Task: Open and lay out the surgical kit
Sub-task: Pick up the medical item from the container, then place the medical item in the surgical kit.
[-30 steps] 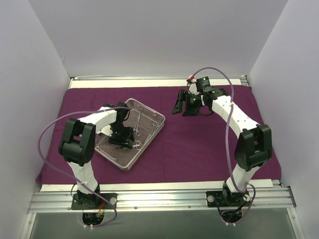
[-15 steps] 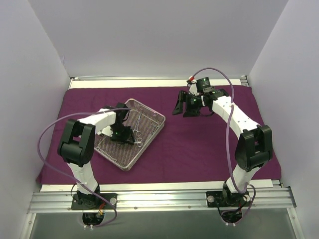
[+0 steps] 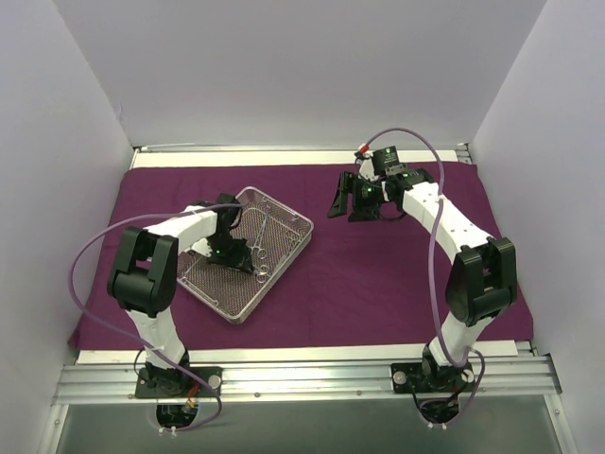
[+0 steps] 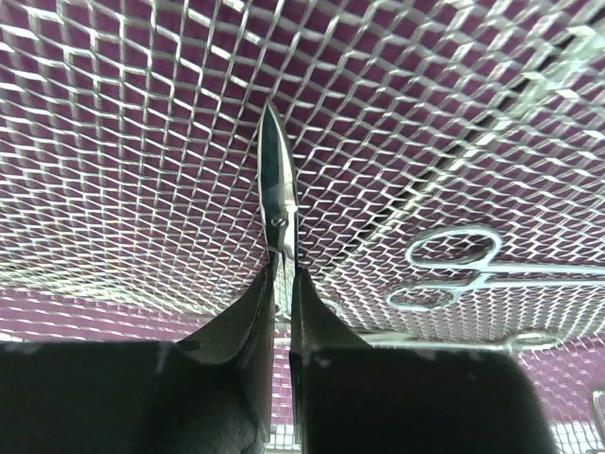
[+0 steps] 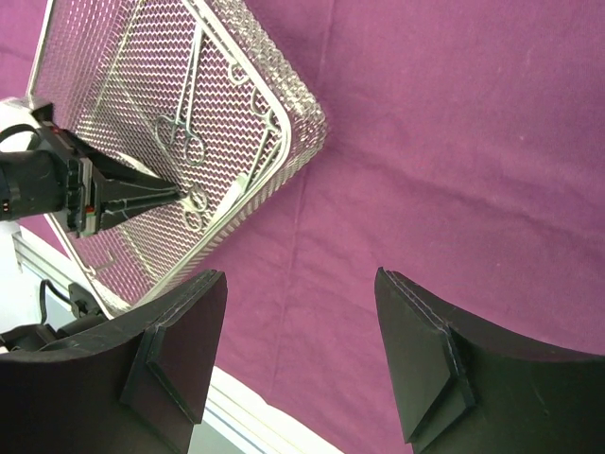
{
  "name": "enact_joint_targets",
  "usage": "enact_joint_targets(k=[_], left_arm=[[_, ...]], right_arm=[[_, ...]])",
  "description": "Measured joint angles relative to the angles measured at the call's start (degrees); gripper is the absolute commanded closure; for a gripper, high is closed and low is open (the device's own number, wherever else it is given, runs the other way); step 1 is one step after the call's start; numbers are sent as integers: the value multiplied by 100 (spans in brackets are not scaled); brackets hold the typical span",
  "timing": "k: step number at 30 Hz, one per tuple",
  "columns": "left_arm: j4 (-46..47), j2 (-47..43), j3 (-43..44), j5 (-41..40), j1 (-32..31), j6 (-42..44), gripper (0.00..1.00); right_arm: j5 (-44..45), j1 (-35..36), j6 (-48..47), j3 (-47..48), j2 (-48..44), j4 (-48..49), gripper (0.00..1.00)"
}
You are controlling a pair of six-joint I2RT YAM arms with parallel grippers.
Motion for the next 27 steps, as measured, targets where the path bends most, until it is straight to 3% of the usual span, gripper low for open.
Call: enact_joint_targets(k=[6,10,18,23,27], left_arm=[[-586,-37,678,-728,50,863,98],[-575,-413,669,-848,168,1340,98],[-479,-592,966,-761,297,2914,98],[-240,-592,1613,-468,284,4238,98],[9,-758,1655,-122,256,5145,98]], right_arm=[[24,-4,2,131,9,7,36],[22,-4,4,286,37,35,36],[-52,9,24,553,358,68,36],[-472,59,28,802,599,168,36],[-776,155,63,1001,741,341,38]])
